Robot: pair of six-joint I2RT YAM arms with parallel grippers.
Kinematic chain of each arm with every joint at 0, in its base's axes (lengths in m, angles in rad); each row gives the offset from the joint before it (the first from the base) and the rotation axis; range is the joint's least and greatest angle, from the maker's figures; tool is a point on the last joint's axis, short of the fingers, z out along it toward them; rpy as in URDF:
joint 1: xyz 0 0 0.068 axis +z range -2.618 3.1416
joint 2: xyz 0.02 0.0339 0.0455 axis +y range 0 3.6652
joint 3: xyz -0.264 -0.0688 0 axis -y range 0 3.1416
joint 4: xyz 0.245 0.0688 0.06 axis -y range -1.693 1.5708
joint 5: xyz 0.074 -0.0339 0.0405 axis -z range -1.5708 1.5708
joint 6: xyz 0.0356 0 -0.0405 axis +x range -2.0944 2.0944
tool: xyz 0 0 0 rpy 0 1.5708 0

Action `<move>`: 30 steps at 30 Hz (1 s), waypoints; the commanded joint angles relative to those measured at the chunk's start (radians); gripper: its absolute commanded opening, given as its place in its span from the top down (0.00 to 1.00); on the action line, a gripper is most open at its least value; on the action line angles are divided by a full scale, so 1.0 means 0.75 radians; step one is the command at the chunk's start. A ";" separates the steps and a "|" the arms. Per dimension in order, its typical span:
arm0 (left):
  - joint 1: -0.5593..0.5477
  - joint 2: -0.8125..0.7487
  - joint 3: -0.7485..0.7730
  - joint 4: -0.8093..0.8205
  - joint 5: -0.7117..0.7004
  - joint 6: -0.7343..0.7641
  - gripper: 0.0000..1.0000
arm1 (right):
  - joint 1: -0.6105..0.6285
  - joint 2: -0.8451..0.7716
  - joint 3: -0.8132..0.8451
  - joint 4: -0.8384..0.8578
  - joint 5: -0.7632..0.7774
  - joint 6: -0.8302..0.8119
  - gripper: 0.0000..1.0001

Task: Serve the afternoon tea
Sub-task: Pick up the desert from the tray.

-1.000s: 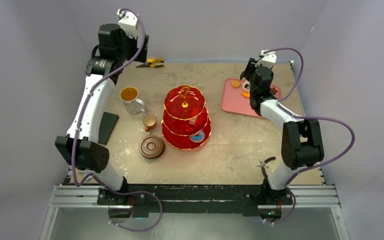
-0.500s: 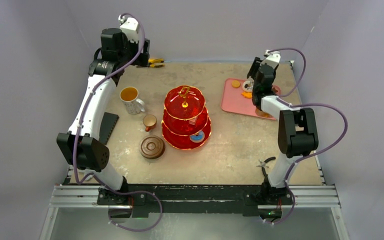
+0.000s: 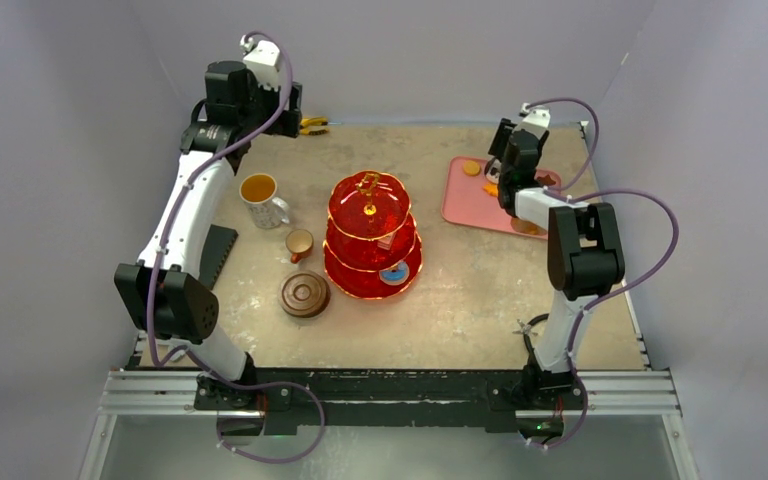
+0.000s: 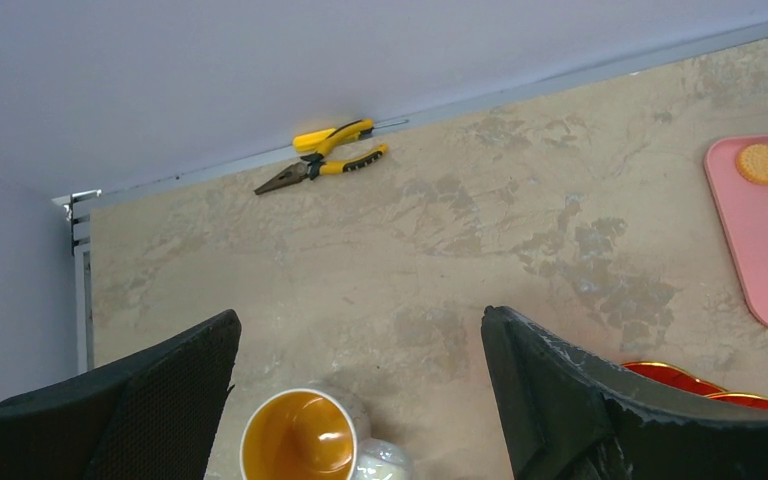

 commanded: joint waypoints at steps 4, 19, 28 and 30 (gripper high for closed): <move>0.001 -0.060 -0.028 0.076 0.023 -0.034 0.09 | -0.001 -0.010 0.030 0.053 -0.010 -0.001 0.37; 0.001 -0.100 -0.069 0.104 -0.005 -0.024 0.10 | -0.001 -0.112 -0.043 0.073 0.039 0.001 1.00; 0.001 -0.122 -0.088 0.118 -0.016 -0.020 0.10 | 0.008 -0.280 -0.059 0.055 0.007 -0.007 1.00; 0.001 -0.125 -0.088 0.118 -0.016 -0.022 0.10 | 0.036 -0.354 -0.071 0.002 -0.003 0.002 1.00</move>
